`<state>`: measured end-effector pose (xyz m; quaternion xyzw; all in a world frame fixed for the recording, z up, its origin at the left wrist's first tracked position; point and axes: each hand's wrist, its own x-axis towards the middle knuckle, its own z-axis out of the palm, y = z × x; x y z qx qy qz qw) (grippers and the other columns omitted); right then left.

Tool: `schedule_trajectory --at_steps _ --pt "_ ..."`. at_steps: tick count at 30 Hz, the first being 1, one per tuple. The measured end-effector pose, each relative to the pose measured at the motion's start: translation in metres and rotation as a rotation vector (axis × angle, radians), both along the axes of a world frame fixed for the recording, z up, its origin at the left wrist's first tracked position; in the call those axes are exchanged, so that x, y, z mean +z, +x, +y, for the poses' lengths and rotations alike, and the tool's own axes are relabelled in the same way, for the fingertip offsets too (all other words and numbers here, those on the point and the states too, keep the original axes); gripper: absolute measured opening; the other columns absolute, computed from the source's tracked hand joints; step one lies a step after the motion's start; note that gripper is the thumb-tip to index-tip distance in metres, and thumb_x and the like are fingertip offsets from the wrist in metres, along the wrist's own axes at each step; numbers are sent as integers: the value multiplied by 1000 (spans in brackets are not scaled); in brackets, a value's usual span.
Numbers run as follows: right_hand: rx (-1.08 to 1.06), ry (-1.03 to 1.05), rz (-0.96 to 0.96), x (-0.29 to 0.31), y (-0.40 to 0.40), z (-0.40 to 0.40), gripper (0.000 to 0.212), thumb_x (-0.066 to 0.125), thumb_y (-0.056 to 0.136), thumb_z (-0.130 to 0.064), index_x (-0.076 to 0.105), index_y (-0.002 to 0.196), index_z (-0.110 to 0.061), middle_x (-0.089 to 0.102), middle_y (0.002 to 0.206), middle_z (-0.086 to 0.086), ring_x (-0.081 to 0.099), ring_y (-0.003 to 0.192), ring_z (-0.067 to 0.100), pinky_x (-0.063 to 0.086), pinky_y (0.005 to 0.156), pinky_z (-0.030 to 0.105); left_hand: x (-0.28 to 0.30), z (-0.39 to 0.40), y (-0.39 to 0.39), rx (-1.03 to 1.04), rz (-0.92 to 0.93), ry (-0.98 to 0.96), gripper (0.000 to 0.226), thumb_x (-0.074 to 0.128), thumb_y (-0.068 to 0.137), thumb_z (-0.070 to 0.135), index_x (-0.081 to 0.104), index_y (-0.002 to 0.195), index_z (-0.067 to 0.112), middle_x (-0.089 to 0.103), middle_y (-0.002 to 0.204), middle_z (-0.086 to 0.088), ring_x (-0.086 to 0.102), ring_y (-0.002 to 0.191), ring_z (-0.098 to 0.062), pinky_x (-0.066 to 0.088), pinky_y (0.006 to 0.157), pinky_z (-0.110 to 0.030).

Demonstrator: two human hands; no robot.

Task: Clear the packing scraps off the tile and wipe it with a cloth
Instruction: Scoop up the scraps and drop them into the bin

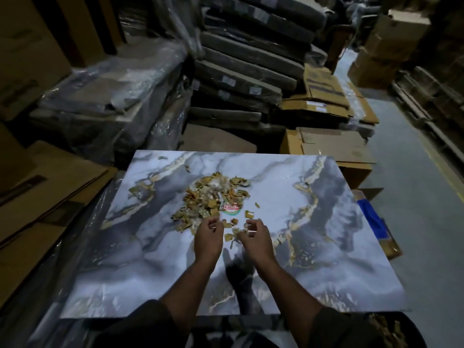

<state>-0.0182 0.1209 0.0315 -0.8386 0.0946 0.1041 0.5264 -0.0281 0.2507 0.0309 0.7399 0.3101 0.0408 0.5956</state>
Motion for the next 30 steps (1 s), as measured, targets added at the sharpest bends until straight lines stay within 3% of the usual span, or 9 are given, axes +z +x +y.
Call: schedule_trajectory --at_steps 2,5,9,14,16,19,22,25,30 --pt "46 -140 -22 -10 8 1 48 75 88 -29 55 131 -22 48 128 4 58 112 20 52 95 37 -4 10 5 19 -7 46 18 61 96 23 66 113 18 70 107 -3 62 89 -16 48 73 -30" --pt "123 -404 -46 -27 20 1 65 80 82 -36 50 139 -24 42 137 5 42 129 26 43 103 34 -7 28 17 33 -13 115 20 62 93 16 66 113 16 70 107 -7 65 95 -24 55 81 -37" --pt "194 -490 -18 -51 33 1 80 82 78 -40 43 147 -27 33 145 4 32 133 23 37 107 30 -16 49 37 37 -11 221 24 73 89 18 63 110 22 69 106 -3 66 98 -22 58 84 -40" --pt "226 -469 -71 -69 48 10 58 74 86 -24 53 140 -25 39 131 2 40 126 21 39 101 25 -34 56 59 73 61 553 58 82 78 22 61 131 17 56 134 -11 51 125 -31 44 106 -43" --pt "273 -445 -113 -70 55 15 50 69 88 -16 56 136 -24 43 130 2 43 126 21 39 101 25 -42 57 65 -1 113 567 71 80 79 22 52 144 16 46 150 -10 39 141 -30 34 117 -43" --pt "336 -357 -194 -67 63 23 40 61 94 -15 59 134 -22 52 126 2 48 122 21 39 95 25 -54 57 68 -145 149 542 66 74 85 20 50 146 17 36 159 -10 27 150 -28 23 123 -42" --pt "448 -289 -359 -65 70 32 32 57 97 -27 59 129 -23 54 123 -3 48 119 17 42 96 26 -59 57 70 -178 73 548 47 75 83 18 65 129 15 57 141 -11 46 138 -29 35 117 -45" --pt "480 -379 -498 -70 82 43 53 58 90 -47 51 137 -25 46 139 -4 39 133 16 35 110 33 -57 61 66 -94 37 423 40 65 85 33 67 121 16 66 122 -3 59 119 -22 46 106 -42" --pt "641 -519 -566 -78 101 71 86 55 79 -62 27 156 -37 17 166 0 6 156 24 6 121 49 -60 74 60 -114 2 227 33 58 86 41 59 119 37 64 122 12 60 110 2 46 93 -13"
